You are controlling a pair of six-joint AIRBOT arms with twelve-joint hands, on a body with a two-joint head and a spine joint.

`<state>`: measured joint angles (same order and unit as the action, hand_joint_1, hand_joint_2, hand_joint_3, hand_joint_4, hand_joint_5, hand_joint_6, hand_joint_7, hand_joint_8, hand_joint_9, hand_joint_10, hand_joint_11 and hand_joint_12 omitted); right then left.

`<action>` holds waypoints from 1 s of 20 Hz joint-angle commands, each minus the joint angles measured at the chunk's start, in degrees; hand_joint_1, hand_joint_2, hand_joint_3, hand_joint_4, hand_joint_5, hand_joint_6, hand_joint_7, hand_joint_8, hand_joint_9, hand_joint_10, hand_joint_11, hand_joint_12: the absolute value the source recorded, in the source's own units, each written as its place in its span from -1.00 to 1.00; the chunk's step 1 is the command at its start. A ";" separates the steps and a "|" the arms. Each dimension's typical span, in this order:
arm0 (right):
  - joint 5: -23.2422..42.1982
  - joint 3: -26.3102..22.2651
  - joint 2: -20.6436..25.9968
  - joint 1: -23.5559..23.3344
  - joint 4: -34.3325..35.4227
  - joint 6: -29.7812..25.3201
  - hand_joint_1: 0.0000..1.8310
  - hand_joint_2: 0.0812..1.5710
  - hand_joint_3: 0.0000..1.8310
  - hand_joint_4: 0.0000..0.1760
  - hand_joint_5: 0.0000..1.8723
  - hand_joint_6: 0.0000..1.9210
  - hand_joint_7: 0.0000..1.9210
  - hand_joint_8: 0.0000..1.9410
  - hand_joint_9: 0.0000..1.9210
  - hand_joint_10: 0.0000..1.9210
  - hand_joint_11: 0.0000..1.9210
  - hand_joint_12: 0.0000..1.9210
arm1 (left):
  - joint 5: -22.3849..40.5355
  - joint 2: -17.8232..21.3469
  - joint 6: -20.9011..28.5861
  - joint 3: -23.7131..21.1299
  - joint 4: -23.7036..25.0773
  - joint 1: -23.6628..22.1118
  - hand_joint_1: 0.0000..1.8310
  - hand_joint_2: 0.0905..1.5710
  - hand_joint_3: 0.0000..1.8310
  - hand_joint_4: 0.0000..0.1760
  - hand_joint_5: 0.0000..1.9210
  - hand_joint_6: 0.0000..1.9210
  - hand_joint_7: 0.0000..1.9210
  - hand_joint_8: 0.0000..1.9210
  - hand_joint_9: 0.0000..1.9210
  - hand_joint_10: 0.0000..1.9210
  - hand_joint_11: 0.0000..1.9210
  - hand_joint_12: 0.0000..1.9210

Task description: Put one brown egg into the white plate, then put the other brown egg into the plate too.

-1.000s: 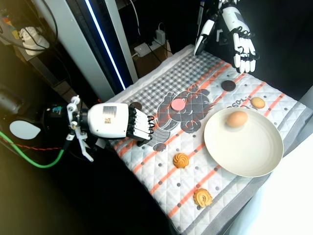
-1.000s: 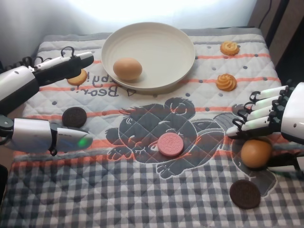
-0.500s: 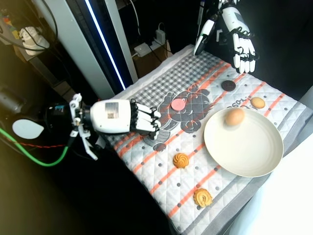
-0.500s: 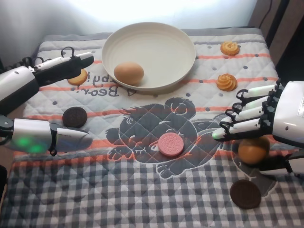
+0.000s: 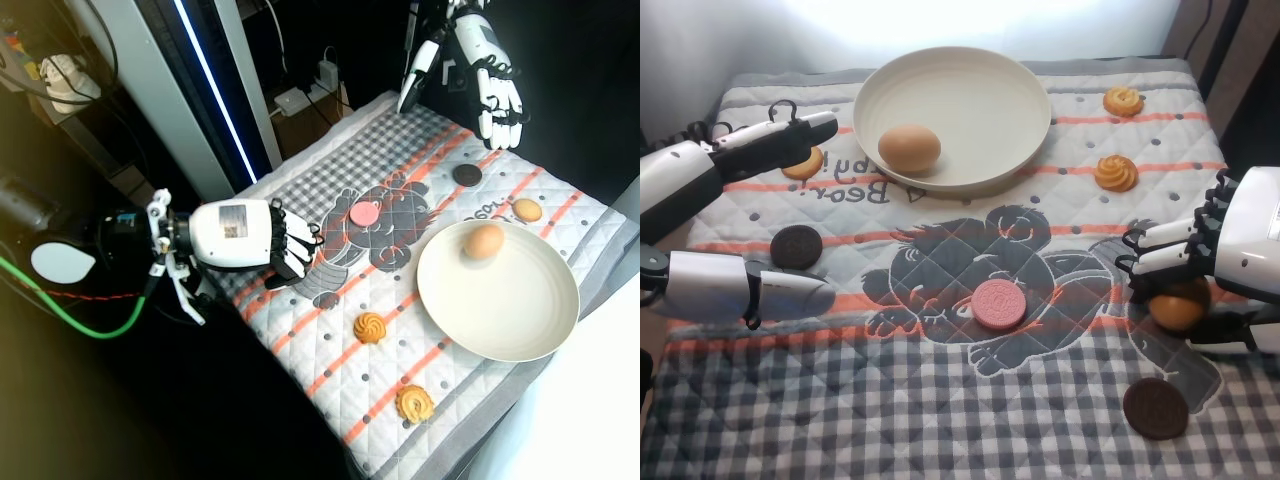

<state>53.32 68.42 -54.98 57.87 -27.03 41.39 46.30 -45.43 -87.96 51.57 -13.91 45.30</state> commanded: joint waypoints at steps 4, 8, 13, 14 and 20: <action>5.92 3.17 -2.25 -5.47 2.83 0.09 0.33 0.46 -1.00 -1.00 0.03 -0.06 -0.16 0.44 -0.11 0.26 -0.08 0.47 | 7.04 0.65 0.43 -0.03 0.08 -0.28 -0.18 0.00 -1.00 1.00 -0.83 -1.00 -0.71 -1.00 -0.75 -0.99 -1.00 -0.60; 5.09 10.33 -7.30 -14.97 4.21 0.09 0.36 0.42 -1.00 -1.00 0.14 -0.33 -0.11 0.44 -0.21 0.46 -0.26 0.74 | 7.21 0.68 0.43 -0.03 0.14 -0.44 -0.16 -0.02 -1.00 1.00 -0.80 -1.00 -0.69 -1.00 -0.74 -1.00 -1.00 -0.57; -3.34 21.43 -17.28 -26.65 2.06 0.09 0.49 0.33 -1.00 -1.00 0.07 -0.08 0.18 -0.18 0.00 0.07 -0.31 0.20 | 9.03 1.13 0.43 0.02 0.53 -0.61 -0.24 0.06 -0.99 0.98 -0.86 -0.99 -0.70 -1.00 -0.75 -1.00 -1.00 -0.63; -6.70 23.77 -19.97 -28.87 0.69 0.09 0.51 0.33 -1.00 -1.00 -0.01 0.05 0.19 -0.29 0.08 0.04 -0.16 0.09 | 9.13 1.12 0.43 0.06 0.93 -0.87 -0.24 0.08 -0.99 0.90 -0.85 -1.00 -0.71 -1.00 -0.76 -1.00 -1.00 -0.68; -13.63 29.53 -26.99 -30.59 -0.14 0.09 0.20 0.37 -1.00 -0.45 0.07 -0.03 -0.12 -0.31 -0.16 -0.05 -0.32 0.50 | 10.84 0.84 0.43 0.60 0.74 -1.77 -0.31 0.09 -1.00 0.95 -0.84 -1.00 -0.72 -1.00 -0.76 -1.00 -1.00 -0.65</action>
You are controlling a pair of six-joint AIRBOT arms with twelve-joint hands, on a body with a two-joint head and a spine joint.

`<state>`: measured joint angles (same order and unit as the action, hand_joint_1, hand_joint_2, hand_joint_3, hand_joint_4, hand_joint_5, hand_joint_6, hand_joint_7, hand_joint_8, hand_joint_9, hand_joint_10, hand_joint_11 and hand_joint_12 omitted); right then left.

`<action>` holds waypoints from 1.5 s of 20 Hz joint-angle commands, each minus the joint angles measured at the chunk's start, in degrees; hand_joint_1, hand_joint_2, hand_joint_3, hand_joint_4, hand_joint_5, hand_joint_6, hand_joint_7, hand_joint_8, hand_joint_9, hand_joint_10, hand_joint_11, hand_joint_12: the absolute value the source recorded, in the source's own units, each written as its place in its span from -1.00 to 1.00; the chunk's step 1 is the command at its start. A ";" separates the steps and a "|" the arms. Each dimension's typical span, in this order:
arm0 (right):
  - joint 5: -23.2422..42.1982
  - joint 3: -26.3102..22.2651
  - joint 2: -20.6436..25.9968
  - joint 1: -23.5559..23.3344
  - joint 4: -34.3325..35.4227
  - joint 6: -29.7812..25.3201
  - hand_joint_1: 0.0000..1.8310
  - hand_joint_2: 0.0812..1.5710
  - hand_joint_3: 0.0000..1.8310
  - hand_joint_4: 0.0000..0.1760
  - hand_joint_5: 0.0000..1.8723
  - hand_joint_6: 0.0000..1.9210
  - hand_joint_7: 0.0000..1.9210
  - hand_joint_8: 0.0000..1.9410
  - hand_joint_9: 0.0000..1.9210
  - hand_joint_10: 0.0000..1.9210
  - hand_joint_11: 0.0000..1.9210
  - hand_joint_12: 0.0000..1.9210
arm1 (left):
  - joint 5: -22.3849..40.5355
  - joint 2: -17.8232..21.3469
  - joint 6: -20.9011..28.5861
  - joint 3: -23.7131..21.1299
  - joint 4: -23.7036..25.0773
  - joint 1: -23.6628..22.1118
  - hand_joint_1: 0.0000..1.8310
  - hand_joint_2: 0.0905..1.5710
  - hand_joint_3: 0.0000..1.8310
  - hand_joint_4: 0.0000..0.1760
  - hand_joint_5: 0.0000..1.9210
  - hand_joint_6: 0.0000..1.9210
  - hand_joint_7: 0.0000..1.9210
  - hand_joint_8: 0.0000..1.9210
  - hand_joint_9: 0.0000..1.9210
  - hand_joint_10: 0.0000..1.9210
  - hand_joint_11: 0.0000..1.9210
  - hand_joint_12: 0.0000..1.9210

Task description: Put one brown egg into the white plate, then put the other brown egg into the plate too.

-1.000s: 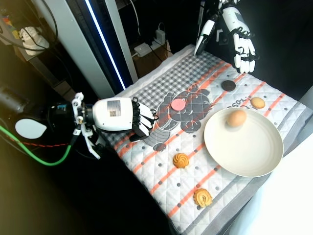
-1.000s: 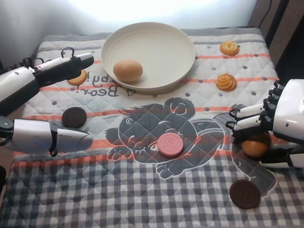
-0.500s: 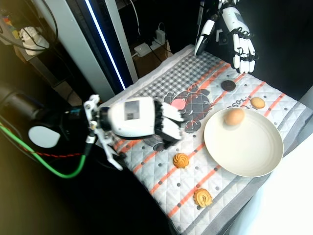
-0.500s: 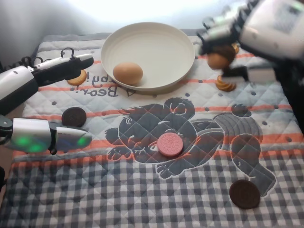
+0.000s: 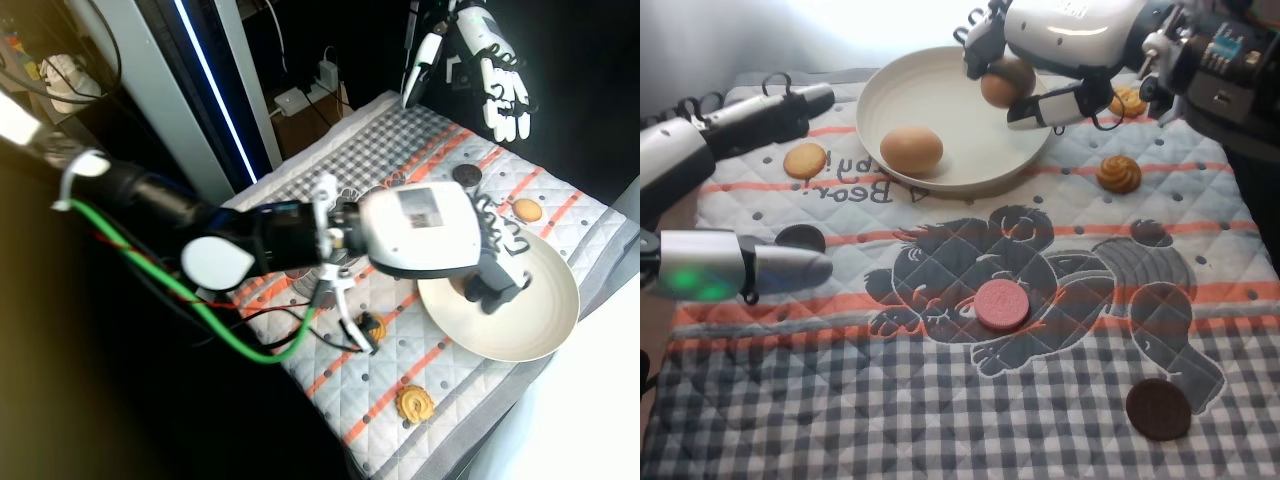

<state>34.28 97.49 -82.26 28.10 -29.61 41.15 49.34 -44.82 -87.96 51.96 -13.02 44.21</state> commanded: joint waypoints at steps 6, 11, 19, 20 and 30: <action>6.70 -1.44 1.48 -0.72 4.46 0.33 -0.28 0.10 -1.00 -0.38 -0.82 -1.00 -0.72 -1.00 -0.67 -1.00 -0.97 -0.14 | 8.82 0.49 0.43 -0.07 -0.63 -0.46 -0.25 0.06 -1.00 0.82 -0.83 -1.00 -0.74 -1.00 -0.77 -1.00 -1.00 -0.53; 15.51 -5.73 8.05 2.22 10.19 0.33 -0.41 0.09 -1.00 -0.16 -0.83 -1.00 -0.73 -1.00 -0.73 -1.00 -0.99 -0.38 | 12.12 0.99 0.50 -0.60 -2.10 0.32 -0.27 0.07 -1.00 0.84 -0.83 -1.00 -0.73 -0.99 -0.73 -0.99 -1.00 -0.57; 36.84 -16.24 19.46 14.12 22.24 0.33 -0.26 0.14 -0.99 0.27 -0.79 -0.99 -0.71 -0.99 -0.78 -0.99 -0.99 -0.60 | 23.19 0.19 31.54 4.61 1.07 6.47 -0.12 0.07 -1.00 0.38 -0.81 -0.99 -0.76 -1.00 -0.83 -0.99 -1.00 -0.57; 39.55 -17.80 20.85 16.00 23.70 0.33 -0.21 0.14 -0.99 0.40 -0.75 -0.98 -0.69 -0.99 -0.76 -0.99 -1.00 -0.60 | 25.72 0.00 35.94 5.26 1.11 8.32 -0.13 0.09 -0.99 0.39 -0.84 -0.99 -0.79 -0.99 -0.88 -0.98 -1.00 -0.81; 66.68 -31.67 31.16 28.26 34.54 0.33 -0.70 0.38 -0.99 -1.00 -0.75 -1.00 -0.60 -1.00 -0.54 -1.00 -0.65 -0.81 | 49.80 -3.14 61.03 9.12 -0.92 16.78 -0.48 0.37 -0.96 -1.00 -0.89 -1.00 -0.76 -0.99 -0.71 -0.98 -1.00 0.02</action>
